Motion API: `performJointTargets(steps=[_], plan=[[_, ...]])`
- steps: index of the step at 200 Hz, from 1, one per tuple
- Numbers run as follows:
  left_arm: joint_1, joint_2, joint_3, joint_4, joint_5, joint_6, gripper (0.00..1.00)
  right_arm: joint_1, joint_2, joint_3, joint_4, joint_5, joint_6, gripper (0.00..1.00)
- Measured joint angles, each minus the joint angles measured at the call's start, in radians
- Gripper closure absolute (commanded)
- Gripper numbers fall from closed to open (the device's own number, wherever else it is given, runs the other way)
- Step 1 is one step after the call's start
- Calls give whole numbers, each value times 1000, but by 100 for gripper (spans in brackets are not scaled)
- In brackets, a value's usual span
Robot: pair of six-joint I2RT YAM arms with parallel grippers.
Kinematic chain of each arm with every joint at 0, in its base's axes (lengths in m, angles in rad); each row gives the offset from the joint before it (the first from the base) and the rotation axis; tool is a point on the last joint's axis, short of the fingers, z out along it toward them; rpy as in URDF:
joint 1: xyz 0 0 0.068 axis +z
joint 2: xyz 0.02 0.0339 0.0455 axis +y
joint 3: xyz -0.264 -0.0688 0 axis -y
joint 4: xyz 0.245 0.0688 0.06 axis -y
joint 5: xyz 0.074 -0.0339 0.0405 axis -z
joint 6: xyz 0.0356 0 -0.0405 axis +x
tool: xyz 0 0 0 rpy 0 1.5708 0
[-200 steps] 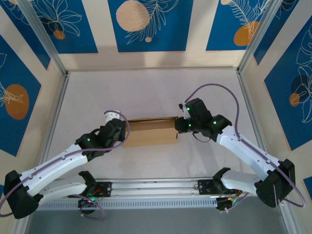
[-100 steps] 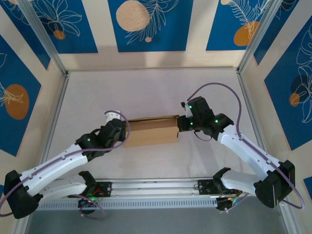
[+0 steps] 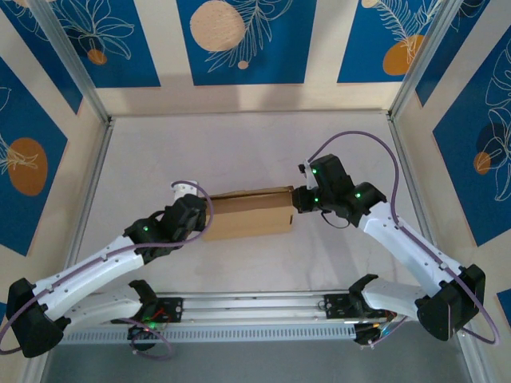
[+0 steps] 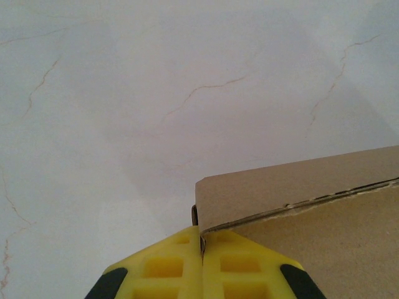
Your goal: Fold the paper box
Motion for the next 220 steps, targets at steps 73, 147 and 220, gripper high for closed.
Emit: performJointTargets(steps=[73, 147, 220], plan=[[0, 0, 0, 2, 3, 0, 100, 1, 4, -18, 42, -17, 4, 100], [0, 0, 0, 1, 2, 0, 100, 18, 4, -17, 38, -9, 57, 100], [0, -1, 0, -2, 2, 0, 100, 26, -9, -55, 69, 8, 64, 100]])
